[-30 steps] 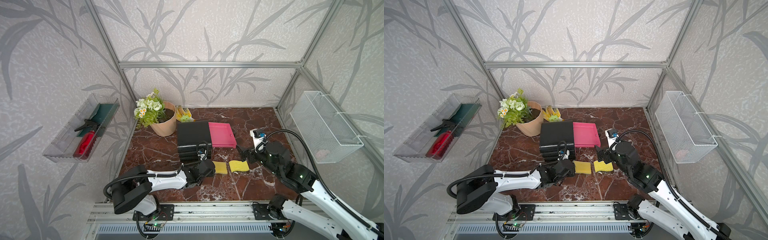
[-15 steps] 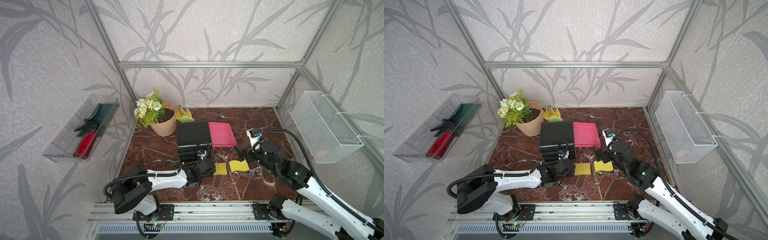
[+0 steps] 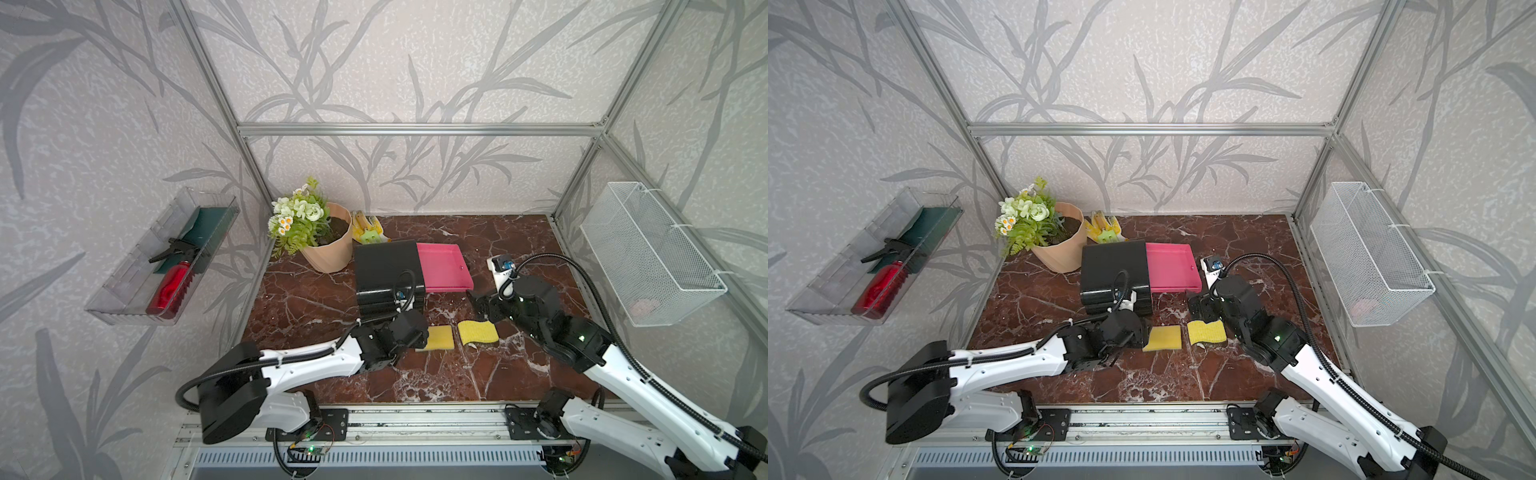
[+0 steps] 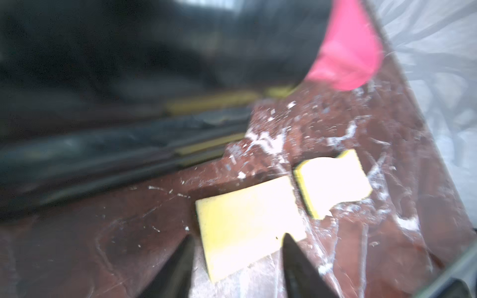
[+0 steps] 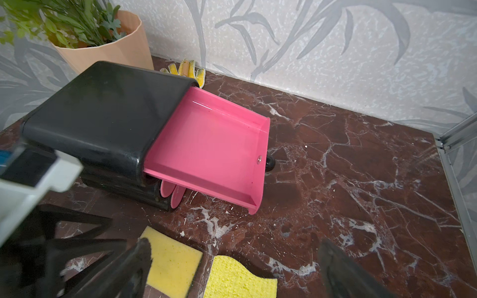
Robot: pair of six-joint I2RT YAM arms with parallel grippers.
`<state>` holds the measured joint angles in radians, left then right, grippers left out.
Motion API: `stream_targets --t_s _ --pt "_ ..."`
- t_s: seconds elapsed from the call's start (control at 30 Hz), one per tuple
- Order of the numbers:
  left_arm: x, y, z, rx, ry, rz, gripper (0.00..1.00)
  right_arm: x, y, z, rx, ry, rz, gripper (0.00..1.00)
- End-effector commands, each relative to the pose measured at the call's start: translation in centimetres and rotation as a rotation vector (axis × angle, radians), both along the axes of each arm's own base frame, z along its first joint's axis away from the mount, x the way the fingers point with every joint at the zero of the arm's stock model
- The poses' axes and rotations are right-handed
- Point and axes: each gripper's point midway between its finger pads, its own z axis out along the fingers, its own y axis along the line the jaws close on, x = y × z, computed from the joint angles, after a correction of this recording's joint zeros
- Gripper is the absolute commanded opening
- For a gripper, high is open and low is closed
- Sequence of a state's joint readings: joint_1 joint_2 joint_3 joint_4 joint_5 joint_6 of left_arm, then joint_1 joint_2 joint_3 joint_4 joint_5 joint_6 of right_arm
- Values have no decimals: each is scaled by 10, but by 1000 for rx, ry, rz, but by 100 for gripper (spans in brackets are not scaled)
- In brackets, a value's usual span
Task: Take the sponge out of the drawer
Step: Place the sponge at the center of the board, then close the drawer of the storage box.
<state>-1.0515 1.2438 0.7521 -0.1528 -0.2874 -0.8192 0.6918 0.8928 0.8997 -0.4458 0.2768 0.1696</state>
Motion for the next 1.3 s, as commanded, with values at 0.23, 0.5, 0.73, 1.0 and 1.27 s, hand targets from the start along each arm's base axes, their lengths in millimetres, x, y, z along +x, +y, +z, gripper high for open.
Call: stream_targets --t_s 0.23,0.5,0.73,1.0,1.27 --pt "-3 54 138 59 -258 -52 95 48 -17 -7 99 112 -103 99" --pt "47 113 126 138 -136 147 96 72 -24 -44 141 247 -121 99" --pt "68 139 115 138 -74 214 96 82 -17 -76 124 351 -101 99" --pt "79 157 91 97 4 253 96 90 -10 -98 138 404 -88 99" --pt "92 144 76 -85 32 208 97 97 12 -105 209 440 -10 99"
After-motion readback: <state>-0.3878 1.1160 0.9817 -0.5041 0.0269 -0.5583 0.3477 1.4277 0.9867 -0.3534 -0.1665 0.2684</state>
